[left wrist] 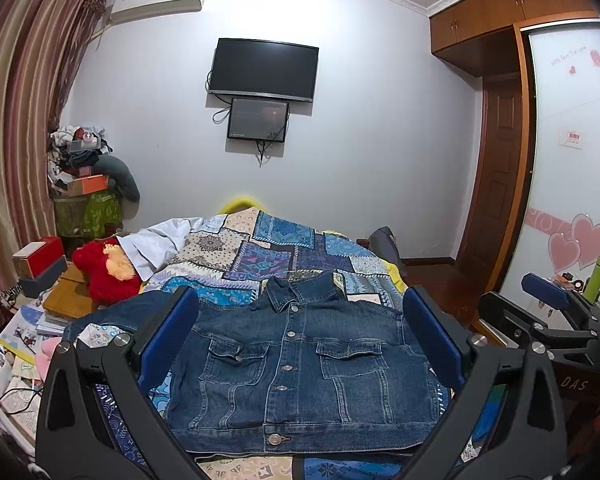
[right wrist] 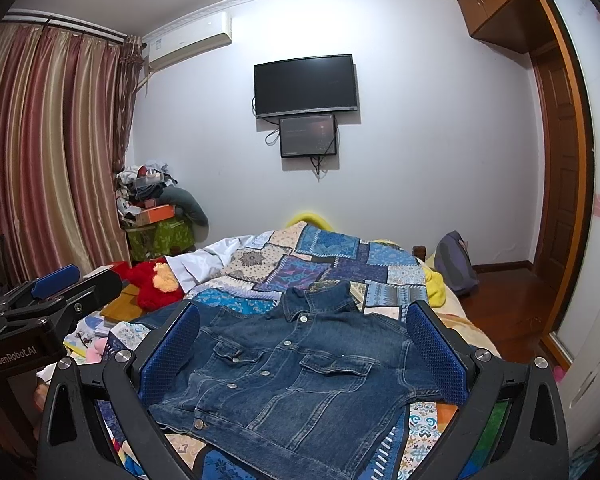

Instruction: Fold large clothes

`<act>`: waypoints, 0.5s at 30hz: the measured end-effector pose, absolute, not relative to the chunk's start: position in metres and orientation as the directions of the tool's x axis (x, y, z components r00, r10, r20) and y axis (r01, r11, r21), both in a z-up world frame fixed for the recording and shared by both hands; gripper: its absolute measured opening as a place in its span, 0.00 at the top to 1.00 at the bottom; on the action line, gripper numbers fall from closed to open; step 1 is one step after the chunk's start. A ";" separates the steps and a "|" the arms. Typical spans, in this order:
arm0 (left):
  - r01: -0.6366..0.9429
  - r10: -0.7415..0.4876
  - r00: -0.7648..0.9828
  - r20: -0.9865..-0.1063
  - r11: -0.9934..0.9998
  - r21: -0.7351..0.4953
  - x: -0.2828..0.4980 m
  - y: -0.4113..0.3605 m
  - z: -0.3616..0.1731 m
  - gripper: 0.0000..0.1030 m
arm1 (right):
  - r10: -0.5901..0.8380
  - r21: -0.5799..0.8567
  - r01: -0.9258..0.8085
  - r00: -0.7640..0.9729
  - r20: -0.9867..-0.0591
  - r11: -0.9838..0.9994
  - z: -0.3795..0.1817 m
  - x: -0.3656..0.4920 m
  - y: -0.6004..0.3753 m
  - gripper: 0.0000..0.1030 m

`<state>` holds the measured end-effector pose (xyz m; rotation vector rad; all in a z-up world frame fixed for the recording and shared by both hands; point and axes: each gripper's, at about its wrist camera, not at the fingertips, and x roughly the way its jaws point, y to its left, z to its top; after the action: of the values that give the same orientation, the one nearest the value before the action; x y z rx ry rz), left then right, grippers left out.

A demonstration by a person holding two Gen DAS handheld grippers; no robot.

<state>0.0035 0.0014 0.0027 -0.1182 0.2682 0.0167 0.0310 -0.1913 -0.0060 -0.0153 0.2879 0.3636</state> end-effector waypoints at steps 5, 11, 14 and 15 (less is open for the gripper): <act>-0.034 0.002 0.964 -0.268 0.993 -0.115 0.006 0.002 0.001 0.00 | 0.349 0.037 -0.353 0.894 -0.281 0.935 -0.005 0.033 -0.193 0.00; -0.036 0.004 0.963 -0.271 0.993 -0.115 0.008 0.001 -0.001 0.00 | 0.348 0.038 -0.352 0.894 -0.283 0.935 -0.005 0.033 -0.193 0.00; -0.041 0.007 0.961 -0.275 0.992 -0.116 0.011 0.003 -0.005 0.00 | 0.346 0.039 -0.350 0.893 -0.289 0.936 -0.005 0.031 -0.197 0.00; -0.042 0.007 0.961 -0.277 0.992 -0.119 0.012 0.004 -0.005 0.00 | 0.345 0.039 -0.350 0.892 -0.290 0.936 -0.005 0.031 -0.197 0.00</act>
<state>0.0117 0.0045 -0.0055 -0.1240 0.2796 0.0250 0.0313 -0.1972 -0.0051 -0.0144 0.2987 0.3605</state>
